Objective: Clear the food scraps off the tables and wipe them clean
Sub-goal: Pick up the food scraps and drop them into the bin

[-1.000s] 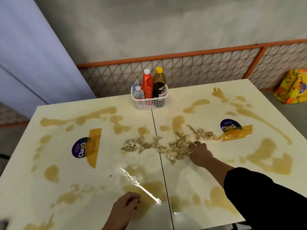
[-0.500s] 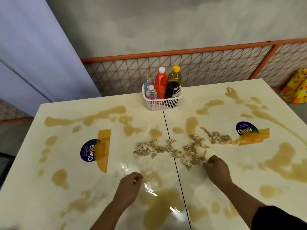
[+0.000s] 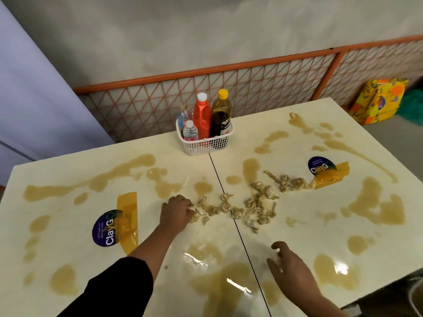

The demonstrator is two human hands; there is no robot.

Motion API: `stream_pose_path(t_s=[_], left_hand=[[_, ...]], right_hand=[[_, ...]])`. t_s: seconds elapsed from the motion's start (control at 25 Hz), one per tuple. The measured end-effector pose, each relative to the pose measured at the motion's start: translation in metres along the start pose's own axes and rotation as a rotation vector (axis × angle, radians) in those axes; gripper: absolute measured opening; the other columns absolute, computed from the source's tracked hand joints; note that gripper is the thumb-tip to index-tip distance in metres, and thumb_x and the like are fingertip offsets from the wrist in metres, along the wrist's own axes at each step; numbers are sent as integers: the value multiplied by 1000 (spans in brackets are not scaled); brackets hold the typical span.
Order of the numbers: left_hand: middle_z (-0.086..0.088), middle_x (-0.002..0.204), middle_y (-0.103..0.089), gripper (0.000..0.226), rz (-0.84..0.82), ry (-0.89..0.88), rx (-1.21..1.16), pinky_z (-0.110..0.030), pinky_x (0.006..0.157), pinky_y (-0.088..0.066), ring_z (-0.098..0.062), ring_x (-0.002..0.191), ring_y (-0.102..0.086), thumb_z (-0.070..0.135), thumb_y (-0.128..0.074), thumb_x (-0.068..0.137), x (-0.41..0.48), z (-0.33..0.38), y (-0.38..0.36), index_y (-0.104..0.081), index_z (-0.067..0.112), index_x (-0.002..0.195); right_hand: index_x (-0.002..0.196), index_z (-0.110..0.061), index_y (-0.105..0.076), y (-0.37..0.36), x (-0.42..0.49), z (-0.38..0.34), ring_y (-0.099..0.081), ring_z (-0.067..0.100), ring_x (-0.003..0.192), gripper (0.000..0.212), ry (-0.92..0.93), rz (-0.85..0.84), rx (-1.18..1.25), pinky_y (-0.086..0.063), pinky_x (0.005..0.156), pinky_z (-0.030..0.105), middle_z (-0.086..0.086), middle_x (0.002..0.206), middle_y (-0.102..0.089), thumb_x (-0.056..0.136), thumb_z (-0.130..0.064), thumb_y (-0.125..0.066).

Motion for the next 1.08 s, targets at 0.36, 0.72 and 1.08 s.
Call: stream_pose_path(t_s=[0.36, 0.72, 1.08], left_hand=[[-14, 96, -72, 14, -3, 471, -1782, -51, 96, -52, -35, 100, -68, 5, -58, 93, -63, 18, 74, -70, 7, 86], [-9, 83, -62, 18, -220, 713, -2342, -32, 64, -49, -23, 65, -57, 24, -48, 85, -116, 64, 65, -60, 12, 89], [-2, 58, -45, 21, -229, 700, -1840, -20, 36, -20, -9, 36, -22, 24, -51, 98, -146, 129, 49, -57, 8, 85]], right_hand=[[94, -18, -74, -16, 12, -11, -70, 23, 76, 15, -372, -145, 542, -59, 71, 39, 7, 84, -72, 94, -12, -60], [112, 1, -65, -15, 20, -46, -36, 18, 57, 24, -435, -271, 952, -37, 57, 32, 4, 66, -35, 103, -10, -46], [60, -21, -29, 53, 1, -21, -13, 16, 50, 56, -336, -230, 1008, -13, 51, 29, -1, 61, -15, 103, -51, -46]])
Point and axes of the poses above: each hand's wrist, its own x-axis towards the middle knuckle, its own y-axis out of the back of the hand, z = x × y, the point moved 3 cm from there along x, towards the middle knuckle
